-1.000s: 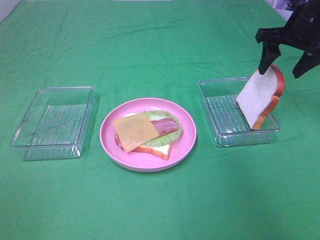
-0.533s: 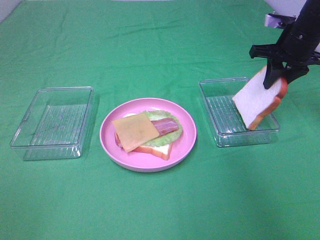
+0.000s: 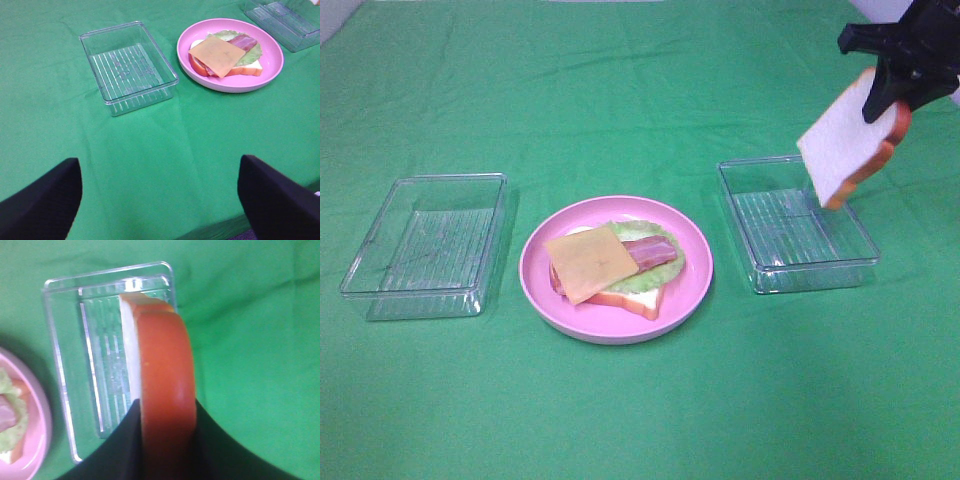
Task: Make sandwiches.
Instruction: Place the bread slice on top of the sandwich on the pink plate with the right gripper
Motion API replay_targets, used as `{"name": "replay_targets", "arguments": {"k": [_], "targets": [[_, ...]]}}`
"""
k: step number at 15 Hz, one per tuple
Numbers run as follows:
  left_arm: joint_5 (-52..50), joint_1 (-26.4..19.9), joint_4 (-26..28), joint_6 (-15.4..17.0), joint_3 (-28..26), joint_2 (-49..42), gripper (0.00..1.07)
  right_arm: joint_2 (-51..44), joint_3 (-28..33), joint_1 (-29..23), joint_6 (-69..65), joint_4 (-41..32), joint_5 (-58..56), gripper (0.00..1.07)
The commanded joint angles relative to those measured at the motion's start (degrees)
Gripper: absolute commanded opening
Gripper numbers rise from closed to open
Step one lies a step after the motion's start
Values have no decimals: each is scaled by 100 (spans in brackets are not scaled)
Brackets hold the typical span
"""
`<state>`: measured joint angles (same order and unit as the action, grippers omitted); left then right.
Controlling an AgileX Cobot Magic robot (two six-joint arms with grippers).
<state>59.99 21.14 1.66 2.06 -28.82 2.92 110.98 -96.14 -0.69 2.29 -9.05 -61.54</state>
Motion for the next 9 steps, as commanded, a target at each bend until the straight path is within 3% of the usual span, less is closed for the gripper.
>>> {"name": "replay_targets", "arguments": {"k": [1,5,8,9], "targets": [[-46,11,-6,-6,0,-46,80,-338,-11,0,516,-808,-155,0],[-46,11,-6,-6,0,-46,80,-372,160,-17,985,-2126,-344,0],[-46,11,-6,-6,0,-46,80,-372,997,-229,1633,-3323,-183,0],[-46,11,-6,-6,0,-46,80,-372,1650,-653,1902,-3873,309,0]]}}
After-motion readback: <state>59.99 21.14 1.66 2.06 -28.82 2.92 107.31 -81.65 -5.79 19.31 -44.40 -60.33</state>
